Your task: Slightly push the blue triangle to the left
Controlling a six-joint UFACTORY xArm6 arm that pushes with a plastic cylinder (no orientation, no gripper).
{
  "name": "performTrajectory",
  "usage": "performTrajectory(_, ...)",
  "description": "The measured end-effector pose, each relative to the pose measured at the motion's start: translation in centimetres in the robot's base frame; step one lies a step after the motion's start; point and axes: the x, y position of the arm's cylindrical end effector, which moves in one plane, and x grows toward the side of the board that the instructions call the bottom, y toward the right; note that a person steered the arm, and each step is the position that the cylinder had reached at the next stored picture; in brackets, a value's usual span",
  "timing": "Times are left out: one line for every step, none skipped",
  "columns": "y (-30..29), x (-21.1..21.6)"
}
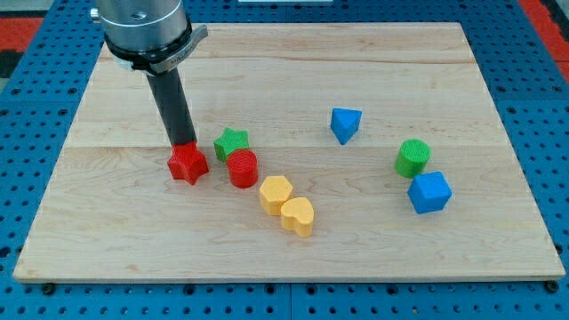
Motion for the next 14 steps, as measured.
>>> performTrajectory(2.7, -2.2)
performTrajectory(7.3, -3.0)
performTrajectory(16.5, -3.0)
performTrajectory(19.2, -3.0)
performTrajectory(21.1, -1.4)
performTrajectory(23.6, 0.6)
performTrajectory(29.1, 0.5)
performTrajectory(31.9, -0.5)
performTrajectory(32.3, -1.2)
performTrajectory(30.7, -1.7)
performTrajectory(31.9, -2.5)
performTrajectory(30.3, -2.6)
performTrajectory(24.2, -3.2)
performTrajectory(18.9, -4.2)
